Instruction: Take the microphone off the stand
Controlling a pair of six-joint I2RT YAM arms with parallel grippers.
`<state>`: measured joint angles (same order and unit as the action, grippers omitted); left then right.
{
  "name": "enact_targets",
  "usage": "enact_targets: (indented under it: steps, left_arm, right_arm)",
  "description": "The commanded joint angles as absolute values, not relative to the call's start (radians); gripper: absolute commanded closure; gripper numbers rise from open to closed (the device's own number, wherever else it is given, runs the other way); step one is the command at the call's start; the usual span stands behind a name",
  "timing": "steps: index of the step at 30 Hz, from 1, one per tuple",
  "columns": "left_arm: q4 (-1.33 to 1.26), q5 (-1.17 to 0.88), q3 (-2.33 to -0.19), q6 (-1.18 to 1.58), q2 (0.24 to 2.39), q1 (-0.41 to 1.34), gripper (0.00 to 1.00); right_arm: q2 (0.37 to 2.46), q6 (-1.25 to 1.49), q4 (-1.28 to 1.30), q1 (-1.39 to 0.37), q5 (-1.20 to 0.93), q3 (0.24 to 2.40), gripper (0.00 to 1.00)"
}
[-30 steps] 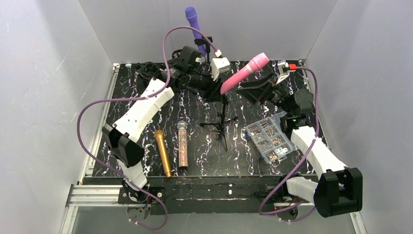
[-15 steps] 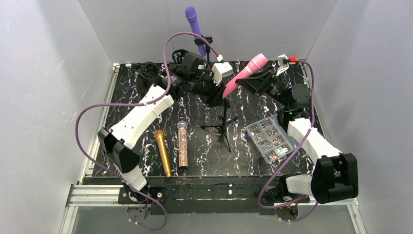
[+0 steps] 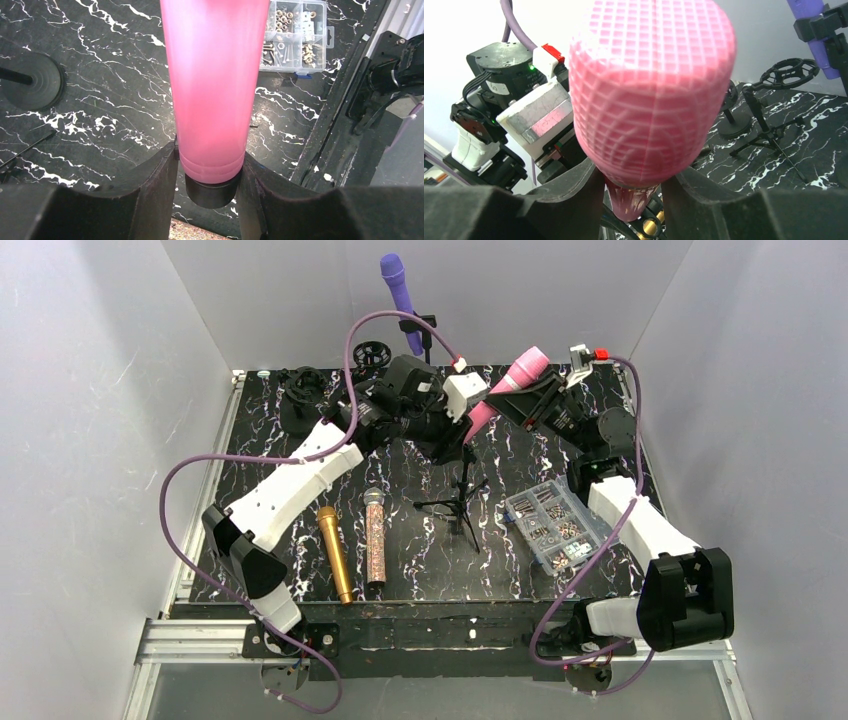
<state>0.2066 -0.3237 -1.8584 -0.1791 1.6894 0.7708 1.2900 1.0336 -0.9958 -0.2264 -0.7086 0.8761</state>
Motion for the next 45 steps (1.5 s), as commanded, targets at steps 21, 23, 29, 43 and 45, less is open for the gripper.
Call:
enact_targets:
  steps: [21,23,29,43,45]
  left_arm:
    - [0.370,-0.429,-1.798,-0.217,1.642,0.807,1.00]
    - [0.372,-0.440,-1.797,-0.217,1.642,0.806,1.00]
    - [0.365,-0.393,-1.794,-0.217,1.638,0.807,1.00]
    - [0.271,-0.125,-1.791,-0.244,1.645,0.798,1.00]
    - [0.248,-0.090,-1.806,-0.233,1.664,0.794,1.00]
  right_arm:
    - [1.446,1.053,-1.040,-0.106,-0.906,1.106,0.99]
    - [1.453,1.052,-1.041,-0.104,-0.921,1.116,0.99]
    - [1.388,0.877,-0.870,-0.100,-0.890,1.114,0.99]
    - [1.177,0.526,-0.433,-0.047,-0.789,1.151,0.99]
    - [1.151,0.503,-0.396,-0.037,-0.787,1.151,0.99]
